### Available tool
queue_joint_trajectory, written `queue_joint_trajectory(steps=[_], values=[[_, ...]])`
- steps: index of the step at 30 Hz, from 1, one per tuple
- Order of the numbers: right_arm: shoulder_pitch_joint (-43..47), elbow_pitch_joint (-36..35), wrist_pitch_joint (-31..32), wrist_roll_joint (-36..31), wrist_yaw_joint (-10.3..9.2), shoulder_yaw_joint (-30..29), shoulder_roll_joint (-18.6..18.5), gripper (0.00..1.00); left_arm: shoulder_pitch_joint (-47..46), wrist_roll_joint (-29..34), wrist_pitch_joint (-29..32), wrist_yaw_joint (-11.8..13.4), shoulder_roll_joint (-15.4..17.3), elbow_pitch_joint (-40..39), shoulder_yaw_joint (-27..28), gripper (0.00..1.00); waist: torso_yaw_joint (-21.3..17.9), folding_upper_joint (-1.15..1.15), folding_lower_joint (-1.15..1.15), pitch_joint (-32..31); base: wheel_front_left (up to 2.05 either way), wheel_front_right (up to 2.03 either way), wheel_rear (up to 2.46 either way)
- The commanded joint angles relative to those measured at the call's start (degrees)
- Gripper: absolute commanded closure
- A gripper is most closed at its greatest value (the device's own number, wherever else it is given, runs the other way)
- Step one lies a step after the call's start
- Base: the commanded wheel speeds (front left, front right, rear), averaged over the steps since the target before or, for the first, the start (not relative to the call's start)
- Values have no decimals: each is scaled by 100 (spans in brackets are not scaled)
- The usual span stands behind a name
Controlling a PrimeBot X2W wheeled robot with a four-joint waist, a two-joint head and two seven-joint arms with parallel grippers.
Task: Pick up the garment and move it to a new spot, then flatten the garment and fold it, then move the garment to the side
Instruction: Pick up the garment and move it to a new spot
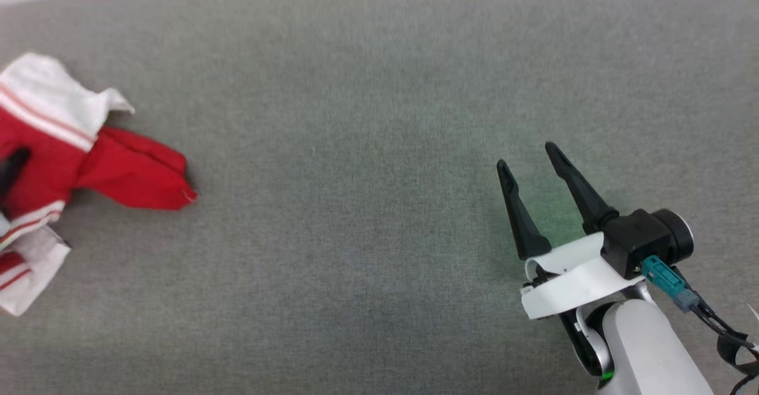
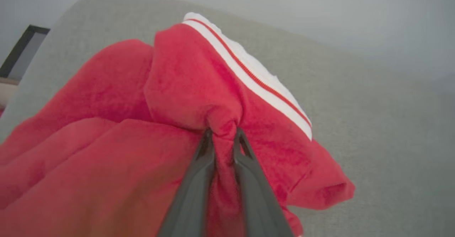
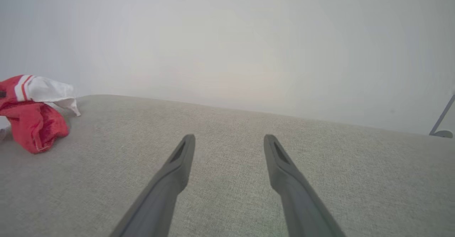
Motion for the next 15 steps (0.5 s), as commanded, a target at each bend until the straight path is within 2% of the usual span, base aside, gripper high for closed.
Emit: queue_joint_trajectory(steps=[1,9,15], values=[[79,16,-6,57,-7,-14,-1,0,-78,98,-116,-17,35,-167,-37,100,25,0,0,-330,0,0,0],[322,-15,-6,233,-7,-147,0,0,-152,446,-621,-11,502,-1994,-476,100,-192,0,0,-608,0,0,0],[515,-285,-6,445,-7,-274,0,0,-232,714,-564,-10,945,-3676,-999,100,-610,0,0,-526,0,0,0]])
